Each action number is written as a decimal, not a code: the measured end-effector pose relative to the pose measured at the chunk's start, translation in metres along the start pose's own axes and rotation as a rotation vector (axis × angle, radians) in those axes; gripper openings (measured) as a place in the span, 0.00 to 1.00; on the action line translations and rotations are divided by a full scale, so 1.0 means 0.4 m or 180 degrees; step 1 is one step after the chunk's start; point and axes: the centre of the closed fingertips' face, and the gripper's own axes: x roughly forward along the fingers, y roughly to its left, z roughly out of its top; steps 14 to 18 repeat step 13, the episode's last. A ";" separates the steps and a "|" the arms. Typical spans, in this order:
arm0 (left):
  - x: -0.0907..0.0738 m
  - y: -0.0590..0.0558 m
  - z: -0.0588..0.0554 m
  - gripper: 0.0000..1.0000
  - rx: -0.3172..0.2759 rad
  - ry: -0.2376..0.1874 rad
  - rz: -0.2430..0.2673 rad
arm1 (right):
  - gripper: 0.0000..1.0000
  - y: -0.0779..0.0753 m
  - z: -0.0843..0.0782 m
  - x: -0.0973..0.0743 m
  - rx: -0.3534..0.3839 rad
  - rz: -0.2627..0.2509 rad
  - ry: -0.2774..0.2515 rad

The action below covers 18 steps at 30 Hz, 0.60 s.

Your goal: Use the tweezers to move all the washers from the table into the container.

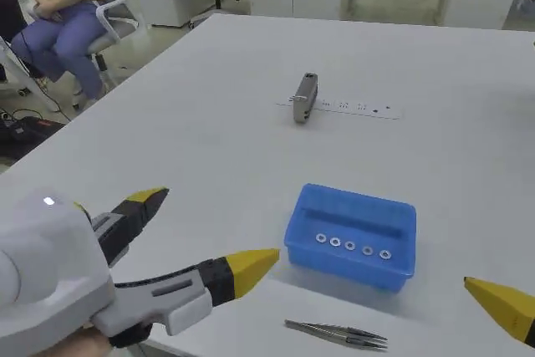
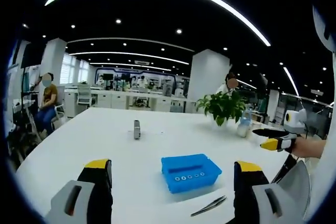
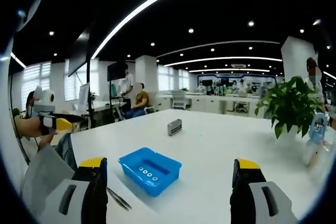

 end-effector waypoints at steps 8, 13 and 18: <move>0.001 0.032 0.031 0.99 0.0010 -0.0133 0.0118 | 0.99 0.010 -0.005 0.020 -0.0012 -0.0014 0.0079; 0.006 0.042 0.032 0.99 0.0017 -0.0136 0.0113 | 0.99 0.011 -0.005 0.026 -0.0067 -0.0061 0.0140; 0.006 0.042 0.032 0.99 0.0017 -0.0136 0.0113 | 0.99 0.011 -0.005 0.026 -0.0067 -0.0061 0.0140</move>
